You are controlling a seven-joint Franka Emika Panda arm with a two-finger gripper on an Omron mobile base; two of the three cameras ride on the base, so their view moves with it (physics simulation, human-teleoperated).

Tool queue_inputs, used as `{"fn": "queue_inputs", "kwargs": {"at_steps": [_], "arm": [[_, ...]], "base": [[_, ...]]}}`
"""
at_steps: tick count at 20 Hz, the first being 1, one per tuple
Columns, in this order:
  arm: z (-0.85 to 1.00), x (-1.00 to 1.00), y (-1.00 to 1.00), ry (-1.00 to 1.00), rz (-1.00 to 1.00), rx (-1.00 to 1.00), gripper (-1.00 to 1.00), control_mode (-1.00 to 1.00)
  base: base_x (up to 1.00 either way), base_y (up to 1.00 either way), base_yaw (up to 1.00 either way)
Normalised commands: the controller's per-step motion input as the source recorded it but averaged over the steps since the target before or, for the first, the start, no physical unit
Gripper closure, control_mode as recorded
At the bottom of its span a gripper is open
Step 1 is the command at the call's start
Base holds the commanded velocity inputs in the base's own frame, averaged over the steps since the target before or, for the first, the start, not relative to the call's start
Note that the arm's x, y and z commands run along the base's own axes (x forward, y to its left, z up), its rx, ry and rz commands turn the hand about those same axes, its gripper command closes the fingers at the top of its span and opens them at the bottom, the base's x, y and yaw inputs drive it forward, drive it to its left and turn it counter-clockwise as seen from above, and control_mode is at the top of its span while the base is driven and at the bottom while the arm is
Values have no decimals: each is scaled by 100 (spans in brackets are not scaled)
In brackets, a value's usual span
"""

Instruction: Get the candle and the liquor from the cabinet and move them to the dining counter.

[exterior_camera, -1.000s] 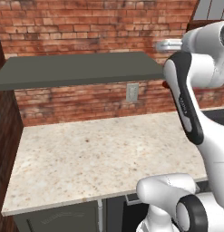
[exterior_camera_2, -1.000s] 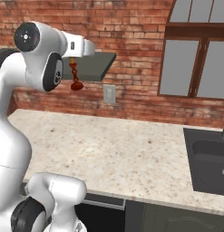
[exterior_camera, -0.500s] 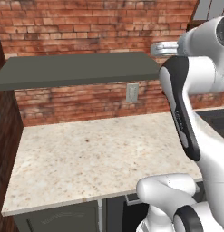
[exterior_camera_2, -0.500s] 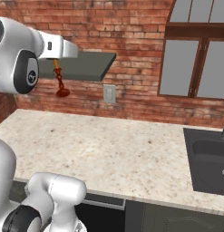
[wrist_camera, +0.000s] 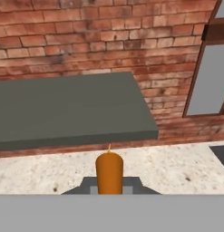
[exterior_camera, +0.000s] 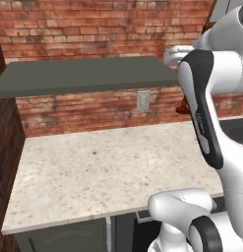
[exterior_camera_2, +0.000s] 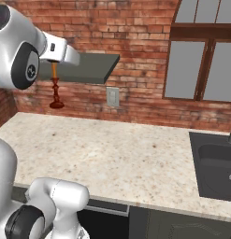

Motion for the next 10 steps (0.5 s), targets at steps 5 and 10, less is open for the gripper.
{"fn": "queue_inputs", "kwargs": {"at_steps": [5,10], "arm": [[-63,-45,0,-7,5,0,100,-100],[-38,-31,0,-14,3,0,100,-100]], "base": [[0,0,0],[0,0,0]]}}
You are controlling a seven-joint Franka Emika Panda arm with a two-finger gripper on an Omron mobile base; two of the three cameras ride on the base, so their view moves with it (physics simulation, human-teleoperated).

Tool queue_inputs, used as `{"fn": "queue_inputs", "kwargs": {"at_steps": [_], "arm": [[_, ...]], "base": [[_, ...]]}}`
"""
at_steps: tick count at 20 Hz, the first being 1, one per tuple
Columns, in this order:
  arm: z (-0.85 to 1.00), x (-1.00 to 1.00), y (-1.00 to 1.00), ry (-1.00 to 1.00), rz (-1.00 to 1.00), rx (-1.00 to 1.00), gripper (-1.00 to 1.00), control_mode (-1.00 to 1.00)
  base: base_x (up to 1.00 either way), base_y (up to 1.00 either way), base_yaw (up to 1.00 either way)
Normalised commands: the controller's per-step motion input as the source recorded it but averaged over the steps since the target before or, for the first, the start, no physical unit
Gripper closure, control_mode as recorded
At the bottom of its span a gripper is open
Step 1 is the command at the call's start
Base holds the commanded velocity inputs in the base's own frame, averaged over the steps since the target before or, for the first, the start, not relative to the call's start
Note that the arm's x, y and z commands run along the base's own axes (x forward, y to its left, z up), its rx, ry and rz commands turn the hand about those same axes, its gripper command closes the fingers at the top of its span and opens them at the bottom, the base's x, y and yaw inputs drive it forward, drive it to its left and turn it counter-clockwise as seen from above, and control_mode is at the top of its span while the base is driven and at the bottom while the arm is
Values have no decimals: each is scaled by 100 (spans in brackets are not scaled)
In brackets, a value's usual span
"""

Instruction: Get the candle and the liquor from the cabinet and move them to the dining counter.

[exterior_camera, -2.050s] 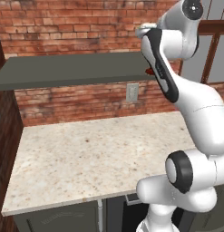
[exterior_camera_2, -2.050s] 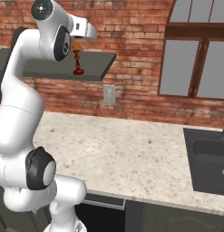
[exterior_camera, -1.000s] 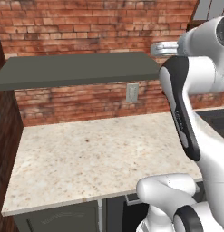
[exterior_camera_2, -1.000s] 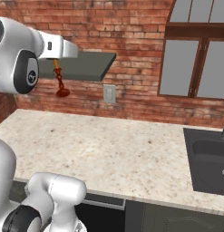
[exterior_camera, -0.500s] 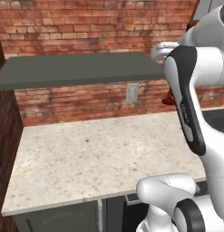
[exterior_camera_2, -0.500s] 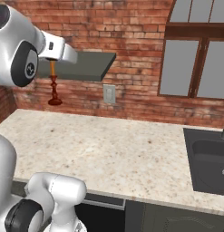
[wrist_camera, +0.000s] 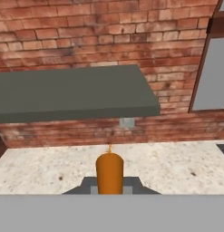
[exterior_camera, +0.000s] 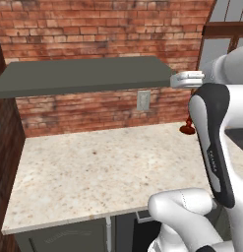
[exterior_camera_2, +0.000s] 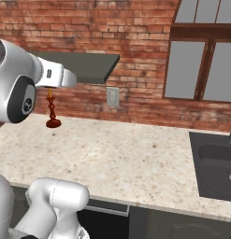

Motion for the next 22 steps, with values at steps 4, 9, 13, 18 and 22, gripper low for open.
{"fn": "queue_inputs", "kwargs": {"at_steps": [4,9,13,18,22], "arm": [[-10,-4,0,-3,0,0,100,-100],[0,0,3,0,0,0,100,-100],[0,0,9,10,0,0,100,-100],[0,0,3,4,0,0,100,-100],[0,0,0,0,0,0,100,-100]], "base": [[0,0,0],[0,0,0],[0,0,0],[0,0,0],[0,0,0]]}}
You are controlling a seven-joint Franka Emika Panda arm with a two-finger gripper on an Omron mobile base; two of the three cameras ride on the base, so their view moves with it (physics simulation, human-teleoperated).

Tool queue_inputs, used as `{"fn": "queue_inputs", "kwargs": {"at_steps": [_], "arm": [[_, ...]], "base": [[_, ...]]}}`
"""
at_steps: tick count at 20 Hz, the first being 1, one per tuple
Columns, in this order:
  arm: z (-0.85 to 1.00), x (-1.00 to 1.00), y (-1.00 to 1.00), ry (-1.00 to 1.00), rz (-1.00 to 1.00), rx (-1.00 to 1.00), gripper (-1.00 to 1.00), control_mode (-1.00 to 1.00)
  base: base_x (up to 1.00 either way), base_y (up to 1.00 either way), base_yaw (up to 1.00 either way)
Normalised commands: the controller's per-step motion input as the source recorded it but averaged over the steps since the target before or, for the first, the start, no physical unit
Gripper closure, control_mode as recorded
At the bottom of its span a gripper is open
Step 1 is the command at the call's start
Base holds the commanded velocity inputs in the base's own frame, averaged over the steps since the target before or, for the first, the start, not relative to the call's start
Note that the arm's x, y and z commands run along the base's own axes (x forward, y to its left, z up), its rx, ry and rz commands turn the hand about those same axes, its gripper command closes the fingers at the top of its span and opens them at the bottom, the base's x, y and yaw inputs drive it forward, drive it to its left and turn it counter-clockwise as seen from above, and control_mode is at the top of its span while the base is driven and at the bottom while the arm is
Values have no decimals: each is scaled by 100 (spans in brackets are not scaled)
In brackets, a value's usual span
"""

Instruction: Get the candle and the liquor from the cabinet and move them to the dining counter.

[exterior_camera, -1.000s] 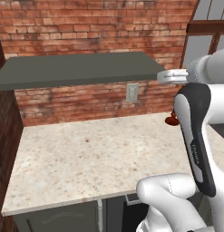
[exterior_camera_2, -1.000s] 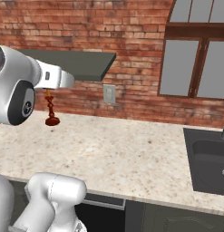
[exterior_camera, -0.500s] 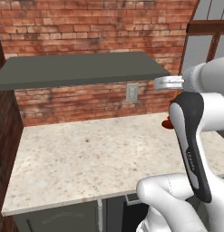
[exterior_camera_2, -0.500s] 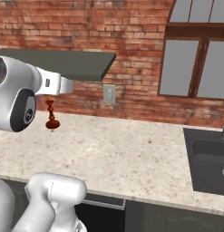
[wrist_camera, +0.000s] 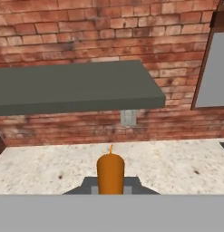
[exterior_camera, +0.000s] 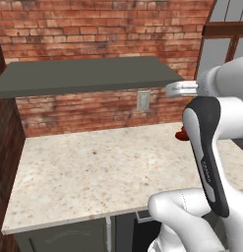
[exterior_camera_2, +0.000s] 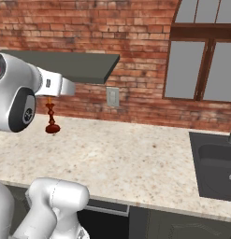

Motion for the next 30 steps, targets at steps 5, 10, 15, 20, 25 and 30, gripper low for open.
{"fn": "queue_inputs", "kwargs": {"at_steps": [5,10,15,20,25,30], "arm": [[0,0,0,0,0,0,100,100],[0,0,0,0,0,0,100,100],[0,0,0,0,0,0,100,100],[0,0,0,0,0,0,100,100],[0,0,0,0,0,0,100,100],[0,0,0,0,0,0,100,100]], "base": [[-1,0,0],[-78,-51,-22],[-86,-49,-63],[-50,-19,-82],[-28,-5,-92],[-1,0,-100]]}}
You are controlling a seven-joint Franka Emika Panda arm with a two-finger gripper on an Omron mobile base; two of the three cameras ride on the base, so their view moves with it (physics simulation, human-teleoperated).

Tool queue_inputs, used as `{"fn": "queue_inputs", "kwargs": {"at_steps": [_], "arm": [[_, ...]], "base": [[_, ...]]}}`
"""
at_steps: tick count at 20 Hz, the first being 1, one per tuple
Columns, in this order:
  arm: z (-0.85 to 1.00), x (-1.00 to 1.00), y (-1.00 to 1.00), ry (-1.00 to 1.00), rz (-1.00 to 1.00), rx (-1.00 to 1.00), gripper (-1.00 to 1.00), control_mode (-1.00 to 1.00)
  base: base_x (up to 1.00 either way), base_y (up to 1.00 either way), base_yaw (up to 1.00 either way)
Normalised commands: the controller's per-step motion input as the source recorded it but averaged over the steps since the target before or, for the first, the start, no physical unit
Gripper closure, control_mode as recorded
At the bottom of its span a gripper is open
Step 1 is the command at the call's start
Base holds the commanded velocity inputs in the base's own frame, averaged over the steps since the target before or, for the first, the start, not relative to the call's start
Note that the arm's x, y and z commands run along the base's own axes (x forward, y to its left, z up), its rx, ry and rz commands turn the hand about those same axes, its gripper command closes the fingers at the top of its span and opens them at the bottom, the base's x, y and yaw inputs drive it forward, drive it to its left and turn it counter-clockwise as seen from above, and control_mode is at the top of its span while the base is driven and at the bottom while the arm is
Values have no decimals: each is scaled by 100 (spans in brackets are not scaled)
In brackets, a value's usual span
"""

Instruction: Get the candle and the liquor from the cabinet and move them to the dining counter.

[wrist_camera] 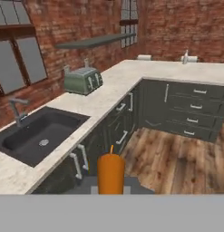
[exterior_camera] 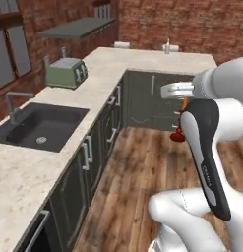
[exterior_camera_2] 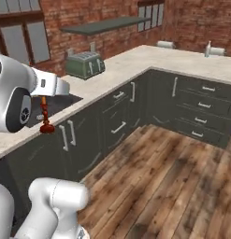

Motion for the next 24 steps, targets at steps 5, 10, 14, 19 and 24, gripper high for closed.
{"fn": "queue_inputs", "kwargs": {"at_steps": [5,10,14,19,24], "arm": [[0,0,0,0,0,0,100,100],[0,0,0,0,0,0,100,100],[0,0,0,0,0,0,100,100],[0,0,0,0,0,0,100,100],[0,0,0,0,0,0,100,100]], "base": [[0,-8,-99],[28,-50,-77],[85,-78,-49],[100,-91,-4],[100,-74,25]]}}
